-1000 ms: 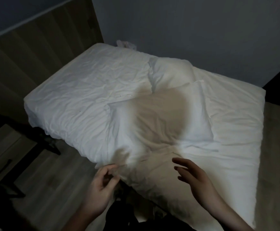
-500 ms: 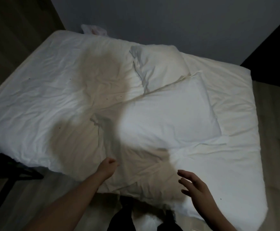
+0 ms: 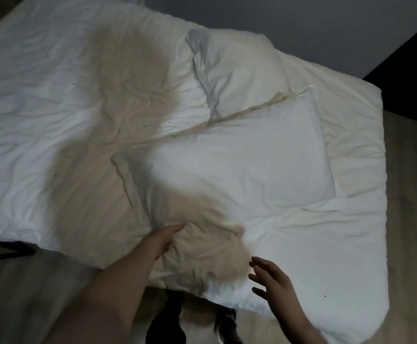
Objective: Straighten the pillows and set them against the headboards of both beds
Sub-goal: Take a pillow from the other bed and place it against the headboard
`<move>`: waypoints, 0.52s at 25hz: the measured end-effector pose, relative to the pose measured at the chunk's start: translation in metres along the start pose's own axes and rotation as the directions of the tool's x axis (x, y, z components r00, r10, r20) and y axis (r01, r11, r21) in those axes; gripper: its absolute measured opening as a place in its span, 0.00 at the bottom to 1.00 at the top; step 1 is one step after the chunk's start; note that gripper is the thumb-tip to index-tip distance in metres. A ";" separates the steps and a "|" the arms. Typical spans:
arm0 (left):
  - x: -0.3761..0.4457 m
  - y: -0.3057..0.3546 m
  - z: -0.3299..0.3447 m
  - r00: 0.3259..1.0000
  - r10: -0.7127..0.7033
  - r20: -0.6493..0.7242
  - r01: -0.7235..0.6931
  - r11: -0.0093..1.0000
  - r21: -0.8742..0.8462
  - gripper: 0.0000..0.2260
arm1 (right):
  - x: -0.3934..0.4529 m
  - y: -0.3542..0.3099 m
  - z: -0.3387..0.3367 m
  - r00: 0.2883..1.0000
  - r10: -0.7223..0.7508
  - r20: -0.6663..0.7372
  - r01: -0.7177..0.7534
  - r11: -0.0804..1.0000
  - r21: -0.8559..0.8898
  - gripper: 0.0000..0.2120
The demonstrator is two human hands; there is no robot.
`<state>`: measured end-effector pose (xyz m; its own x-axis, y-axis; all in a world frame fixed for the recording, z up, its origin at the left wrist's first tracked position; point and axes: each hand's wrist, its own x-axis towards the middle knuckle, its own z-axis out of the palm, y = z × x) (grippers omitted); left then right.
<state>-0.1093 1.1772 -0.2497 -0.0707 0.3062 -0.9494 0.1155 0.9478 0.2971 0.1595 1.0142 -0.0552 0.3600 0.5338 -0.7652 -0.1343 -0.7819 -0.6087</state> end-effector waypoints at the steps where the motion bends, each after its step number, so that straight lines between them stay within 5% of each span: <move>1: 0.015 -0.003 -0.002 1.000 0.029 -0.010 -0.029 0.999 0.034 0.60 | 0.001 0.001 -0.003 1.000 -0.004 0.001 0.004 1.000 0.009 0.10; 4: -0.045 0.018 -0.008 0.985 0.166 -0.049 -0.154 0.969 0.193 0.64 | 0.001 0.001 -0.010 1.000 0.007 0.021 -0.008 1.000 0.023 0.10; 8: -0.168 0.031 0.015 0.969 0.241 -0.056 -0.236 0.968 0.089 0.32 | 0.004 0.004 -0.032 0.995 -0.004 0.102 0.014 0.996 -0.092 0.13; 11: -0.236 0.026 0.041 0.964 0.259 0.059 -0.256 0.966 -0.047 0.23 | 0.005 0.000 -0.060 0.956 -0.276 0.097 0.292 0.888 -0.356 0.41; 13: -0.270 0.019 0.061 0.960 0.264 0.091 -0.249 0.957 -0.149 0.22 | 0.005 -0.010 -0.083 0.825 -0.544 0.156 0.525 0.633 -0.569 0.54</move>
<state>-0.0277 1.1071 0.0065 0.0530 0.5358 -0.8427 -0.0198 0.8443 0.5355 0.2388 0.9980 -0.0355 0.2258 0.9155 -0.3329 0.6295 -0.3979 -0.6673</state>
